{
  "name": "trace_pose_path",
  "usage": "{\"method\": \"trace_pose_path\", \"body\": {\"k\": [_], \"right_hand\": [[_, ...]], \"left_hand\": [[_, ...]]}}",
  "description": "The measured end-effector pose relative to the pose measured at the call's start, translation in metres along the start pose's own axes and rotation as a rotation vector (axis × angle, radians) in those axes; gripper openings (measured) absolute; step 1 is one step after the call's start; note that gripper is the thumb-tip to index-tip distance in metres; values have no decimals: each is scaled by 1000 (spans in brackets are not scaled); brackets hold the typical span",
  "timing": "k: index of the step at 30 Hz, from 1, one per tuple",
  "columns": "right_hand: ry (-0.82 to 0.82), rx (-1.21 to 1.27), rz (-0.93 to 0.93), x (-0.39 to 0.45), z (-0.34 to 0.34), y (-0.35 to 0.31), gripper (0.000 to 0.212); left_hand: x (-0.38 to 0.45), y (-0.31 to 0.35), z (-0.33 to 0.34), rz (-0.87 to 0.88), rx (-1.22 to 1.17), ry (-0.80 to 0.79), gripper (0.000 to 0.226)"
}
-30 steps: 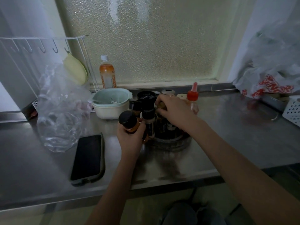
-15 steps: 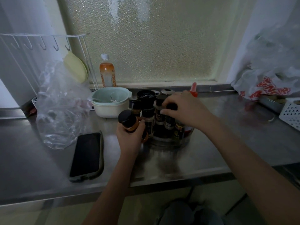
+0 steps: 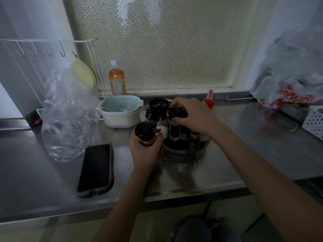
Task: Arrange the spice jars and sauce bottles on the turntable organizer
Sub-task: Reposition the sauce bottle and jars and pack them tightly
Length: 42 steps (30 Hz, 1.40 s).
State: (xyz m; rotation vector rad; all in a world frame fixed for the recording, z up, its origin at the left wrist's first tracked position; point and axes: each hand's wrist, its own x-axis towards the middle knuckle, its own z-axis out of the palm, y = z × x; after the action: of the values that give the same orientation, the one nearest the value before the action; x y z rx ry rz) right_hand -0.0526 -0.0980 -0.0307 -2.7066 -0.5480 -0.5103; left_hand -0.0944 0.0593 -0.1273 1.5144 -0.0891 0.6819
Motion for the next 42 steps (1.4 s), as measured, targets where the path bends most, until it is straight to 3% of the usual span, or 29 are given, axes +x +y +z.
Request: {"method": "trace_pose_path", "body": {"k": [3, 7, 9, 12, 14, 19, 21, 24, 27, 29, 33, 37, 42], "right_hand": [[-11, 11, -38, -2, 9, 3, 35], [135, -49, -44, -4, 12, -1, 31], [207, 47, -72, -7, 5, -3, 34], [50, 282, -141, -14, -2, -9, 42], [-51, 303, -136, -16, -4, -11, 42], [-121, 339, -96, -15, -2, -17, 44], [-78, 341, -99, -16, -4, -19, 39], [113, 342, -44, -15, -19, -11, 30], [121, 336, 29, -12, -37, -2, 30], [81, 336, 46, -13, -43, -2, 31], [190, 359, 64, -14, -48, -1, 39], [41, 225, 85, -14, -38, 0, 42], [-6, 171, 73, -20, -15, 4, 40]], "left_hand": [[-2, 1, 0, 31, 20, -69, 49], [-2, -1, 1, 150, 44, -142, 37], [-2, -2, 3, 175, 41, -156, 46], [1, -5, 4, 211, 48, -188, 49], [3, -9, 5, 212, 33, -227, 45], [0, -13, 11, 245, 29, -303, 48], [-1, -11, 12, 296, 37, -302, 53], [-1, -9, 12, 350, 161, -165, 53], [2, -12, 12, 286, 237, -89, 19], [6, -14, 14, 222, 254, -75, 29], [10, -13, 16, 216, 319, -101, 42], [10, -16, 21, 218, 363, -170, 42], [8, -20, 25, 198, 462, -208, 49]]}}
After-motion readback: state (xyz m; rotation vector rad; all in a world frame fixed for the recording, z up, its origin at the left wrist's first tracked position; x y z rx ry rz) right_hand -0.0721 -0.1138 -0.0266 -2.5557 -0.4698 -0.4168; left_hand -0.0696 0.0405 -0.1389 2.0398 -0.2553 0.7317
